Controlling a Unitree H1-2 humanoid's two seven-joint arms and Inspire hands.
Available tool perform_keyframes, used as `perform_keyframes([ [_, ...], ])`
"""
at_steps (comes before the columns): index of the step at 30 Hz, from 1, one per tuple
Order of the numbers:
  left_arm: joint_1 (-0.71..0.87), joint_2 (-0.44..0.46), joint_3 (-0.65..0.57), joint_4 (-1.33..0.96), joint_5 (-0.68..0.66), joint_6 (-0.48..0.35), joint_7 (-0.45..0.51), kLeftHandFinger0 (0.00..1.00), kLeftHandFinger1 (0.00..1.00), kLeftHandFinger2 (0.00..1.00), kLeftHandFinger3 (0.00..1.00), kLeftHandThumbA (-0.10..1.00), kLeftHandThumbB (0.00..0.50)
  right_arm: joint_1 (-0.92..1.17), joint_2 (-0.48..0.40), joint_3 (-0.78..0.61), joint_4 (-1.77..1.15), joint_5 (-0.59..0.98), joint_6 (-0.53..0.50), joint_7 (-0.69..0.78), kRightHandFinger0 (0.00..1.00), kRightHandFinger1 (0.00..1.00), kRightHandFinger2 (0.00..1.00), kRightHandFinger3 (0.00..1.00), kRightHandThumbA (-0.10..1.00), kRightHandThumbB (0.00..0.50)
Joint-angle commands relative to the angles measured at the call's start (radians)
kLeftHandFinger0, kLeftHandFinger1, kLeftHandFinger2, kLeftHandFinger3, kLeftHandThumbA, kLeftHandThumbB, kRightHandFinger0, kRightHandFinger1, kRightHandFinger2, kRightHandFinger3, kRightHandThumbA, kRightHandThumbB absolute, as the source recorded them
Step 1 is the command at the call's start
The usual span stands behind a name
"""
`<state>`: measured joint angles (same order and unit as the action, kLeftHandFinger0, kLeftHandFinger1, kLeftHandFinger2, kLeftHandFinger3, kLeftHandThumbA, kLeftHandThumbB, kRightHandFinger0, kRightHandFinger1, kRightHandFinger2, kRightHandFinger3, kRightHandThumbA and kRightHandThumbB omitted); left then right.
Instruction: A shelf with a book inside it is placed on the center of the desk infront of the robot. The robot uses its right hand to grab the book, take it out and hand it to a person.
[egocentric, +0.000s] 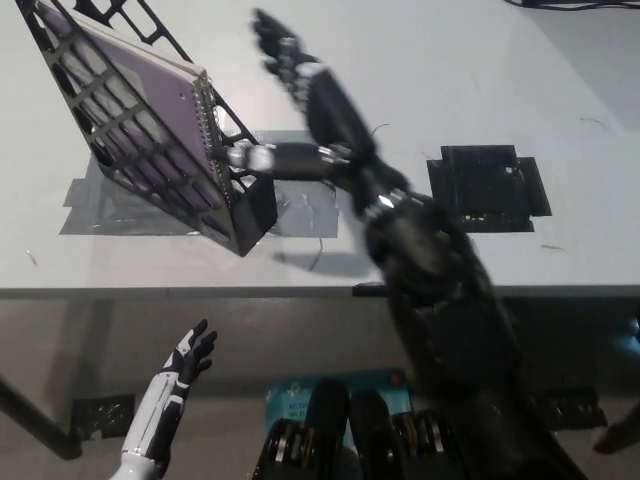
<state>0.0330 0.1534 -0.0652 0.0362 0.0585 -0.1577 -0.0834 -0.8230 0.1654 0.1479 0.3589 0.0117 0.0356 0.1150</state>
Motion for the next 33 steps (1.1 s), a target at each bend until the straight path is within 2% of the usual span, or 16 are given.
perform_keyframes([
  [1, 0.000, 0.002, -0.001, -0.033, -0.012, -0.025, -0.015, 1.00, 1.00, 1.00, 1.00, 1.00, 0.279, -0.107, 0.053, -0.010, 0.113, 0.006, -0.043, -0.016, 1.00, 1.00, 1.00, 1.00, 1.00, 0.336],
  [2, 0.000, 0.003, -0.002, -0.035, -0.009, -0.026, -0.015, 1.00, 1.00, 1.00, 1.00, 1.00, 0.249, -0.130, 0.067, -0.014, 0.157, 0.006, -0.052, -0.024, 1.00, 1.00, 1.00, 1.00, 1.00, 0.339],
  [6, -0.002, -0.002, 0.000, -0.030, -0.028, -0.040, -0.020, 1.00, 1.00, 1.00, 1.00, 1.00, 0.249, -0.196, 0.109, -0.050, 0.287, 0.044, -0.069, -0.019, 1.00, 1.00, 1.00, 1.00, 1.00, 0.295],
  [8, -0.003, -0.002, -0.002, -0.031, -0.018, -0.038, -0.017, 1.00, 1.00, 1.00, 1.00, 1.00, 0.245, -0.213, 0.125, -0.068, 0.321, 0.061, -0.058, -0.014, 1.00, 1.00, 1.00, 1.00, 1.00, 0.325],
  [11, -0.004, 0.002, -0.006, -0.035, -0.006, -0.033, -0.016, 1.00, 1.00, 1.00, 1.00, 1.00, 0.244, -0.232, 0.141, -0.081, 0.366, 0.056, -0.069, -0.021, 1.00, 1.00, 1.00, 1.00, 1.00, 0.327],
  [12, -0.005, 0.003, -0.006, -0.038, -0.005, -0.026, -0.016, 1.00, 1.00, 1.00, 1.00, 1.00, 0.251, -0.235, 0.146, -0.085, 0.377, 0.060, -0.079, -0.017, 1.00, 1.00, 1.00, 1.00, 1.00, 0.318],
  [14, -0.007, 0.001, -0.005, -0.036, -0.011, -0.023, -0.016, 1.00, 1.00, 1.00, 1.00, 1.00, 0.260, -0.242, 0.150, -0.088, 0.400, 0.058, -0.094, -0.018, 1.00, 1.00, 1.00, 1.00, 1.00, 0.333],
  [16, -0.006, -0.001, -0.002, -0.035, -0.024, -0.015, -0.019, 1.00, 1.00, 1.00, 1.00, 1.00, 0.277, -0.246, 0.154, -0.095, 0.419, 0.061, -0.098, -0.017, 1.00, 1.00, 1.00, 1.00, 1.00, 0.316],
  [18, -0.008, -0.001, -0.001, -0.035, -0.025, -0.016, -0.018, 1.00, 1.00, 1.00, 1.00, 1.00, 0.290, -0.253, 0.156, -0.100, 0.442, 0.061, -0.108, -0.017, 1.00, 1.00, 1.00, 1.00, 1.00, 0.327],
  [21, -0.007, 0.000, -0.004, -0.033, -0.008, -0.023, -0.011, 1.00, 1.00, 1.00, 1.00, 1.00, 0.292, -0.257, 0.158, -0.113, 0.465, 0.067, -0.109, -0.019, 1.00, 1.00, 1.00, 1.00, 1.00, 0.327],
  [22, -0.006, 0.001, -0.005, -0.034, -0.006, -0.021, -0.012, 1.00, 1.00, 1.00, 1.00, 1.00, 0.286, -0.253, 0.159, -0.119, 0.462, 0.077, -0.103, -0.011, 1.00, 1.00, 1.00, 1.00, 1.00, 0.306],
  [27, -0.007, 0.002, -0.007, -0.034, -0.007, -0.021, -0.015, 1.00, 1.00, 1.00, 1.00, 1.00, 0.284, -0.241, 0.158, -0.114, 0.452, 0.070, -0.108, -0.011, 1.00, 1.00, 1.00, 1.00, 1.00, 0.295],
  [33, -0.010, 0.012, -0.007, -0.035, -0.010, -0.030, -0.023, 1.00, 1.00, 1.00, 1.00, 1.00, 0.238, -0.185, 0.166, -0.099, 0.330, 0.080, -0.111, 0.006, 1.00, 1.00, 1.00, 1.00, 1.00, 0.311],
])
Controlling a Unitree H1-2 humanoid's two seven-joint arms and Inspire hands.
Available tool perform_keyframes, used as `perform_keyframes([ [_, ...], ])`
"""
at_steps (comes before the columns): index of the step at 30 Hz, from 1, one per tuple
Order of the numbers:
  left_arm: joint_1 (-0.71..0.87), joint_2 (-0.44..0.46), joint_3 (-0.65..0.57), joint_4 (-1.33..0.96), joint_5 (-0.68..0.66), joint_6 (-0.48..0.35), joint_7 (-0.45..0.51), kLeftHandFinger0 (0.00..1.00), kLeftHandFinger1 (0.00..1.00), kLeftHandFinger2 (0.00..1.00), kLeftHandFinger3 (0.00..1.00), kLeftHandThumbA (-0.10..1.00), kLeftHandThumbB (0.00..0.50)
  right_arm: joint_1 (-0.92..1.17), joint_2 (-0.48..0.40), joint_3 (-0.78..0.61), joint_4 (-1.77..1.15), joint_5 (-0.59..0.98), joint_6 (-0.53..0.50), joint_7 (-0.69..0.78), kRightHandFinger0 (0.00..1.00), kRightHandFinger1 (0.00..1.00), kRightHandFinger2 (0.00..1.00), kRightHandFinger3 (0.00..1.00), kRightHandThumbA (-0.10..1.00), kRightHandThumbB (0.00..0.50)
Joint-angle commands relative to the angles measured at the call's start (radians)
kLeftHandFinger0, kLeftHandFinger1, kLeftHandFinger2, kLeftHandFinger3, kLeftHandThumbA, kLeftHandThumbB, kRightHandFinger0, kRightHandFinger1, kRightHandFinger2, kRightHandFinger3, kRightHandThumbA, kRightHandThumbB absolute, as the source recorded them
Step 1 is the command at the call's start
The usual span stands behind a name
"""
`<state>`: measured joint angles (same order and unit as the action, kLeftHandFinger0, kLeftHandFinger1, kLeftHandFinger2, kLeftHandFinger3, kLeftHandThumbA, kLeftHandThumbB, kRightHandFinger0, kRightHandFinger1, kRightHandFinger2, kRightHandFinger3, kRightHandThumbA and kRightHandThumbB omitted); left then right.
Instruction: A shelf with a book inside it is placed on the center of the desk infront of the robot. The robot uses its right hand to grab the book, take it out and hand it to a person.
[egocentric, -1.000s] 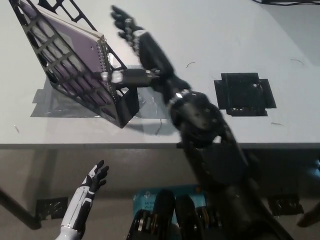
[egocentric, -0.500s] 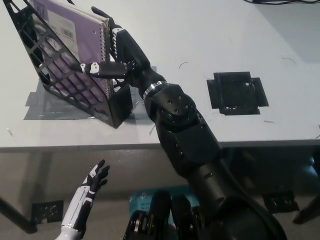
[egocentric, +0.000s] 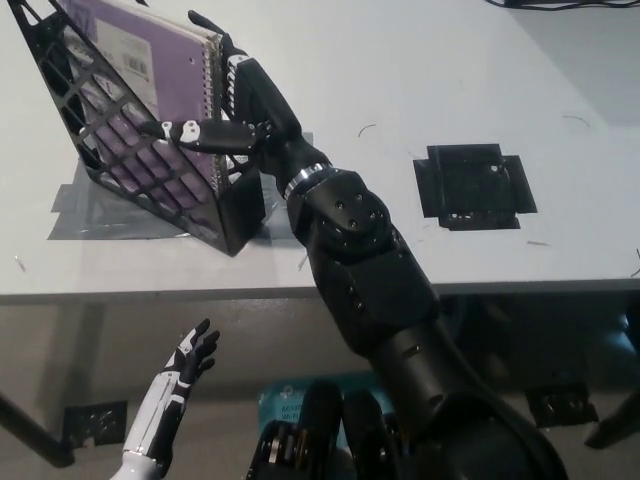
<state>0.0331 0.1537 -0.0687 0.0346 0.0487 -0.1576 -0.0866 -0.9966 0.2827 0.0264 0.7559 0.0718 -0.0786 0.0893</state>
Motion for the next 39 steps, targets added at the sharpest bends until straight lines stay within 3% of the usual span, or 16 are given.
perform_keyframes([
  [1, -0.011, 0.017, -0.005, -0.036, 0.007, -0.030, -0.020, 1.00, 1.00, 1.00, 1.00, 1.00, 0.237, 0.005, 0.052, 0.029, -0.110, 0.020, 0.022, 0.033, 1.00, 1.00, 1.00, 1.00, 1.00, 0.325],
  [13, -0.021, 0.014, 0.000, -0.026, -0.020, -0.028, -0.026, 1.00, 1.00, 1.00, 1.00, 1.00, 0.270, 0.145, 0.090, 0.133, -0.373, -0.010, 0.072, 0.050, 1.00, 1.00, 1.00, 1.00, 1.00, 0.383],
  [17, -0.030, 0.013, 0.003, -0.025, -0.026, -0.023, -0.028, 1.00, 1.00, 1.00, 1.00, 0.99, 0.255, 0.161, 0.084, 0.165, -0.404, -0.029, 0.068, 0.044, 1.00, 1.00, 1.00, 1.00, 1.00, 0.341],
  [21, -0.030, 0.016, 0.004, -0.025, -0.027, -0.026, -0.035, 1.00, 1.00, 1.00, 1.00, 1.00, 0.262, 0.162, 0.077, 0.172, -0.385, -0.030, 0.069, 0.041, 1.00, 1.00, 1.00, 1.00, 1.00, 0.359],
  [28, -0.037, 0.017, 0.001, -0.038, 0.004, -0.016, -0.026, 1.00, 1.00, 1.00, 1.00, 1.00, 0.266, 0.129, 0.058, 0.145, -0.281, -0.035, 0.060, 0.009, 1.00, 1.00, 1.00, 1.00, 1.00, 0.342],
  [30, -0.040, 0.018, 0.002, -0.039, -0.010, -0.013, -0.034, 1.00, 1.00, 1.00, 1.00, 1.00, 0.251, 0.114, 0.054, 0.121, -0.226, -0.011, 0.044, 0.007, 1.00, 1.00, 1.00, 1.00, 1.00, 0.296],
  [31, -0.041, 0.017, 0.002, -0.035, -0.006, -0.027, -0.031, 1.00, 1.00, 1.00, 1.00, 1.00, 0.230, 0.107, 0.054, 0.107, -0.199, 0.004, 0.038, 0.012, 1.00, 1.00, 1.00, 1.00, 1.00, 0.296],
  [34, -0.041, 0.012, 0.005, -0.032, -0.011, -0.027, -0.029, 1.00, 1.00, 1.00, 1.00, 1.00, 0.256, 0.086, 0.051, 0.077, -0.122, 0.024, 0.021, 0.020, 1.00, 1.00, 1.00, 1.00, 1.00, 0.246],
  [39, -0.047, 0.007, 0.008, -0.034, -0.018, -0.012, -0.030, 1.00, 1.00, 1.00, 1.00, 1.00, 0.281, 0.055, 0.046, 0.037, -0.040, 0.040, 0.020, 0.023, 1.00, 1.00, 1.00, 1.00, 0.97, 0.241],
])
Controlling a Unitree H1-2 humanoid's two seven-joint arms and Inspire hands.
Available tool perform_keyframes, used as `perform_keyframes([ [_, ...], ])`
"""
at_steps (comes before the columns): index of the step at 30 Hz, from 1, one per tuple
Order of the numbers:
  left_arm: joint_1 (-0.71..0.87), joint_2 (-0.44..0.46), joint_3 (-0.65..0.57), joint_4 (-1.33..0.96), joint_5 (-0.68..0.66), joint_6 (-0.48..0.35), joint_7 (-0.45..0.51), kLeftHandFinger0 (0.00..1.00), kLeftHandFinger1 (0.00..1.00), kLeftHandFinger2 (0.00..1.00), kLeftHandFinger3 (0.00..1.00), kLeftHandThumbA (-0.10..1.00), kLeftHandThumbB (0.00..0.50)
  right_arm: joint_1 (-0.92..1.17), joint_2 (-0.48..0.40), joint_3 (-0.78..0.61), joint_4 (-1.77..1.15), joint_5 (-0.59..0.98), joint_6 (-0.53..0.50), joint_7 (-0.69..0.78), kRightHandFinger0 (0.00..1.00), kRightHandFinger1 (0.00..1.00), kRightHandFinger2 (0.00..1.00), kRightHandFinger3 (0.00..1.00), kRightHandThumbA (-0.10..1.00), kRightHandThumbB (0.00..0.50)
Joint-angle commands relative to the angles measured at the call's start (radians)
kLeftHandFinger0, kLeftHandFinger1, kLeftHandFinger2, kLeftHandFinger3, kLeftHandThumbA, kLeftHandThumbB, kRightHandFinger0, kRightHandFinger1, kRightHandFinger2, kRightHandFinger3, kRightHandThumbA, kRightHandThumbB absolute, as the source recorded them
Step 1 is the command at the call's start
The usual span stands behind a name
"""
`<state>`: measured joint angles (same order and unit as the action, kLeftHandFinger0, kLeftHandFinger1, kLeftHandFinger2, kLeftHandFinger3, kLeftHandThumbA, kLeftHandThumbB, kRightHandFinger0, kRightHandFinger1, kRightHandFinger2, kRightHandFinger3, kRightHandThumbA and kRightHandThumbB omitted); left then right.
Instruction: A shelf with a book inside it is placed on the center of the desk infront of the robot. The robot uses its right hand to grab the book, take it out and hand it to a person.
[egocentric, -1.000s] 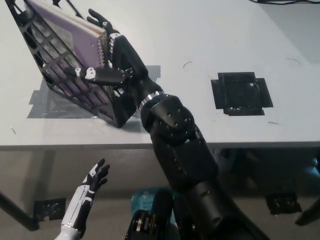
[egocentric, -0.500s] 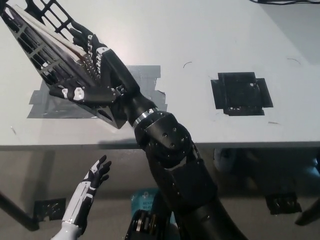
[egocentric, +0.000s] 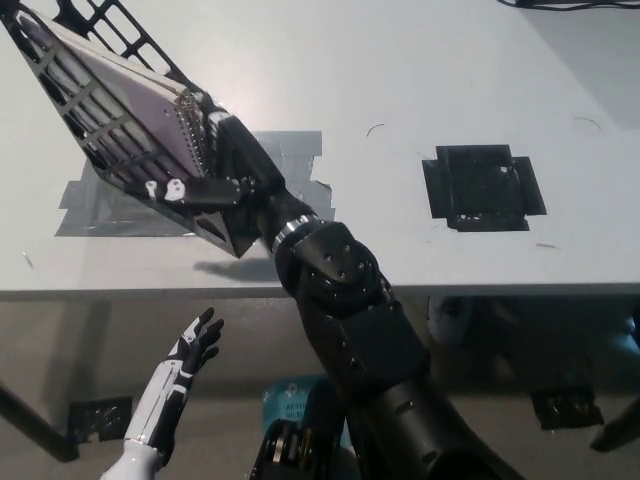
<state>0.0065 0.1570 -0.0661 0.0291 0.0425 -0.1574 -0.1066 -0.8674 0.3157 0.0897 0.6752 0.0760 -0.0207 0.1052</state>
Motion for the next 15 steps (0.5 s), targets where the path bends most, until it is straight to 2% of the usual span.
perform_keyframes([
  [1, -0.024, 0.006, 0.003, -0.029, 0.000, -0.013, -0.007, 1.00, 1.00, 1.00, 1.00, 1.00, 0.274, -0.081, 0.010, -0.030, 0.059, 0.031, -0.047, 0.007, 1.00, 1.00, 1.00, 1.00, 0.96, 0.245],
  [5, -0.027, 0.002, 0.006, -0.032, -0.007, -0.002, -0.008, 1.00, 1.00, 1.00, 1.00, 1.00, 0.298, -0.104, 0.003, -0.033, 0.114, 0.015, -0.071, 0.001, 1.00, 1.00, 1.00, 1.00, 0.95, 0.229],
  [15, -0.036, 0.007, 0.004, -0.028, -0.004, -0.008, -0.012, 1.00, 1.00, 1.00, 1.00, 1.00, 0.291, -0.120, 0.002, -0.029, 0.096, 0.007, -0.070, 0.003, 1.00, 1.00, 1.00, 1.00, 0.96, 0.244],
])
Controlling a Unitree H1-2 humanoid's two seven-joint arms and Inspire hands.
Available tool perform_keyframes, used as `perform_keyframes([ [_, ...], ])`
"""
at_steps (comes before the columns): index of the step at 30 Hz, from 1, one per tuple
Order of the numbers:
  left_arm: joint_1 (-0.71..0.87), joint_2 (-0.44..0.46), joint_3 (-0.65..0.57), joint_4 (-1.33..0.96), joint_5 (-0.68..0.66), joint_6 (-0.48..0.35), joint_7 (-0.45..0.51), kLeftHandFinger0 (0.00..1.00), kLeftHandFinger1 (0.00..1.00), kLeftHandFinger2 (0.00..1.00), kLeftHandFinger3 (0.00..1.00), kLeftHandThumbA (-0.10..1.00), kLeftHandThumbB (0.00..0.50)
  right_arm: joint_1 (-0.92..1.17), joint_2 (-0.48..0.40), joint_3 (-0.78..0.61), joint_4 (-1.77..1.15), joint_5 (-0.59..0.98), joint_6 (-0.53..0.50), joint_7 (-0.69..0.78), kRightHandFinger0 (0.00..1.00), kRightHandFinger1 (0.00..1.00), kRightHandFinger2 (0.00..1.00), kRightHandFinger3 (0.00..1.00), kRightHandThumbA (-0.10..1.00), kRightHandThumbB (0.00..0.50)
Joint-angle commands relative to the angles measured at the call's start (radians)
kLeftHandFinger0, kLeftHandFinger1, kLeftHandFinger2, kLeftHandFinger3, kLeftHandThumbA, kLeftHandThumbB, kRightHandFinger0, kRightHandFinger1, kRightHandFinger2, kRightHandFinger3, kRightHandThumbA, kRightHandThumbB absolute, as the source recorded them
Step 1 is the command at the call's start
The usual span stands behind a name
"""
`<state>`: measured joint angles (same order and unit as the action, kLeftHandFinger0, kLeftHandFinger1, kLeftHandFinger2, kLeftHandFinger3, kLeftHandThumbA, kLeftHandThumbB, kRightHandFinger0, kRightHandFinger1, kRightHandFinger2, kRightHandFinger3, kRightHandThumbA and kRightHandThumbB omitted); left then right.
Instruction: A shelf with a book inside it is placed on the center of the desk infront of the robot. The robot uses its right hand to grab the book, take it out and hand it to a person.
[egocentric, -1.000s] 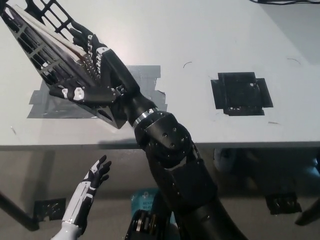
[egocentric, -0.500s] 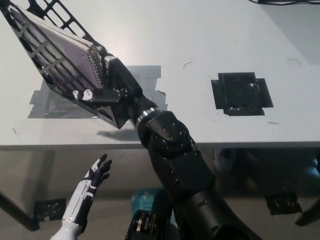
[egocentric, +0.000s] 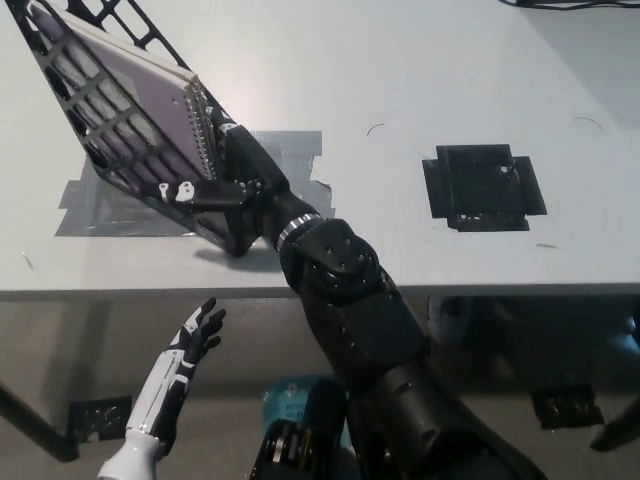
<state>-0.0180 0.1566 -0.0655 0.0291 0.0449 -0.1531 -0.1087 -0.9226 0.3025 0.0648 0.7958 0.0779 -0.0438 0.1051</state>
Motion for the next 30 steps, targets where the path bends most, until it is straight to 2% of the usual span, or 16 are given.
perform_keyframes([
  [1, -0.011, 0.008, 0.003, -0.030, -0.002, -0.011, -0.009, 1.00, 1.00, 1.00, 1.00, 1.00, 0.286, -0.066, 0.017, -0.007, -0.026, 0.012, -0.046, 0.008, 1.00, 1.00, 1.00, 1.00, 0.95, 0.255],
  [7, -0.010, 0.004, 0.005, -0.030, -0.011, -0.005, -0.010, 1.00, 1.00, 1.00, 1.00, 1.00, 0.302, -0.064, 0.016, 0.001, -0.043, 0.008, -0.063, 0.018, 1.00, 1.00, 1.00, 1.00, 1.00, 0.261],
  [12, -0.014, 0.003, 0.006, -0.031, -0.017, -0.002, -0.013, 1.00, 1.00, 1.00, 1.00, 0.99, 0.288, -0.076, 0.014, 0.005, -0.055, 0.009, -0.072, 0.029, 1.00, 1.00, 1.00, 1.00, 1.00, 0.246],
  [13, -0.015, 0.003, 0.005, -0.029, -0.020, -0.005, -0.015, 1.00, 1.00, 1.00, 1.00, 0.99, 0.277, -0.082, 0.012, 0.008, -0.050, 0.003, -0.073, 0.027, 1.00, 1.00, 1.00, 1.00, 1.00, 0.259],
  [21, -0.022, 0.007, 0.001, -0.036, 0.012, 0.006, -0.008, 1.00, 1.00, 1.00, 1.00, 1.00, 0.287, -0.103, 0.008, -0.003, -0.006, 0.008, -0.071, 0.019, 1.00, 1.00, 1.00, 1.00, 1.00, 0.243],
  [30, -0.032, 0.014, -0.006, -0.039, 0.033, 0.005, -0.009, 1.00, 1.00, 1.00, 1.00, 1.00, 0.260, -0.146, 0.004, -0.018, 0.090, 0.013, -0.085, 0.007, 1.00, 1.00, 1.00, 1.00, 1.00, 0.302],
])
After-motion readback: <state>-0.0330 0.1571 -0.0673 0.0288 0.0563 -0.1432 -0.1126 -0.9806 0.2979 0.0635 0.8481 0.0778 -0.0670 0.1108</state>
